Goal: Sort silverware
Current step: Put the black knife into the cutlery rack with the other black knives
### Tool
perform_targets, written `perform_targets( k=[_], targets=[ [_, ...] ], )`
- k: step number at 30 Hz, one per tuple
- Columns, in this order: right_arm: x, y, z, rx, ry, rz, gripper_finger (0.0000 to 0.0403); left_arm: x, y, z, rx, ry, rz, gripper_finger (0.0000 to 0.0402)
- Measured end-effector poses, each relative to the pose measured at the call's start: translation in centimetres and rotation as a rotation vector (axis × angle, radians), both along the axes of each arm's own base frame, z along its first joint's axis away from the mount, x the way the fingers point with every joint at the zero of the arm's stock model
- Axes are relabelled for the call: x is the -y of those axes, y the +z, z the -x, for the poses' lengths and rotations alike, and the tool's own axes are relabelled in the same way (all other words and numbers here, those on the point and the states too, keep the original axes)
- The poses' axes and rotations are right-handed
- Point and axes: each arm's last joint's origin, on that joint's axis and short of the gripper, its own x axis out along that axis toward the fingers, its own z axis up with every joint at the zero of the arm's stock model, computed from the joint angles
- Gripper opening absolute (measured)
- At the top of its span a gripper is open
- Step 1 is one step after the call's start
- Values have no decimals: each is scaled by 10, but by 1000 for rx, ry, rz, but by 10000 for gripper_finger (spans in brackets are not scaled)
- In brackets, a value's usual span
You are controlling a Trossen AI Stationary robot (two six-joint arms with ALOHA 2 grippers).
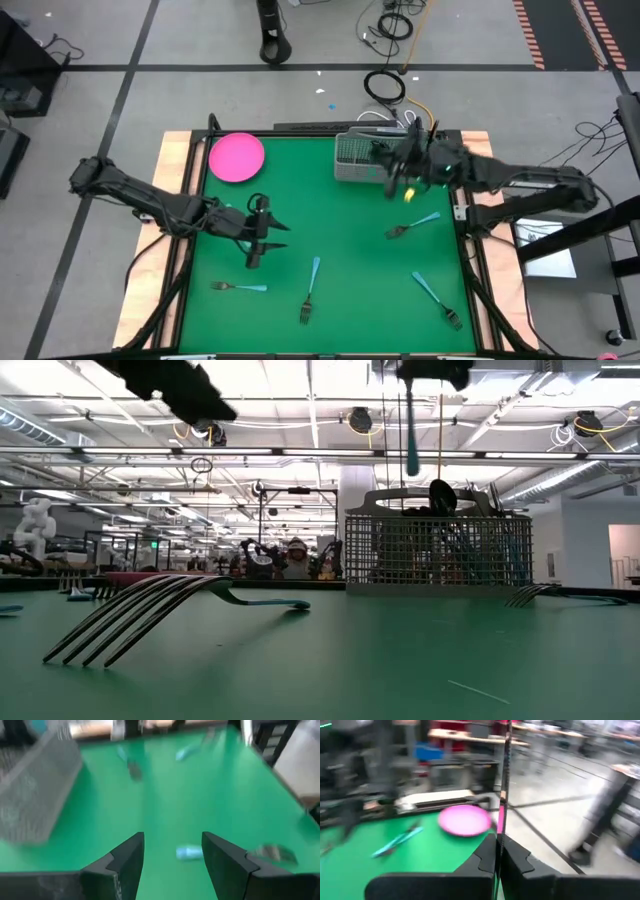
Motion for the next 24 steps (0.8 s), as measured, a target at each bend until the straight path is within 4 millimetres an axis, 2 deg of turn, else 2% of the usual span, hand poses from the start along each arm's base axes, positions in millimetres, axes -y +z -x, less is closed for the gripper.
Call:
perform_targets(
  k=[5, 9, 12, 16, 20, 24],
  targets=[
    [33, 7, 30, 15, -210, -55, 0, -2, -6, -4, 169, -52, -91, 201],
    [51, 21, 51, -39, -352, -125, 0, -8, -6, -5, 175, -63, -182, 201],
    [58, 27, 60, -90, -430, -166, 0, -14, -8, -6, 154, -59, -229, 201],
    [64, 20, 61, -158, -516, -216, 0, -24, -15, -5, 68, -24, -238, 201],
    [69, 2, 66, -319, -635, -260, 0, -35, -27, -2, -57, 26, -221, 201],
    [70, 3, 71, -308, -711, -250, 0, -42, -32, 0, -122, 72, -197, 201]
  ],
)
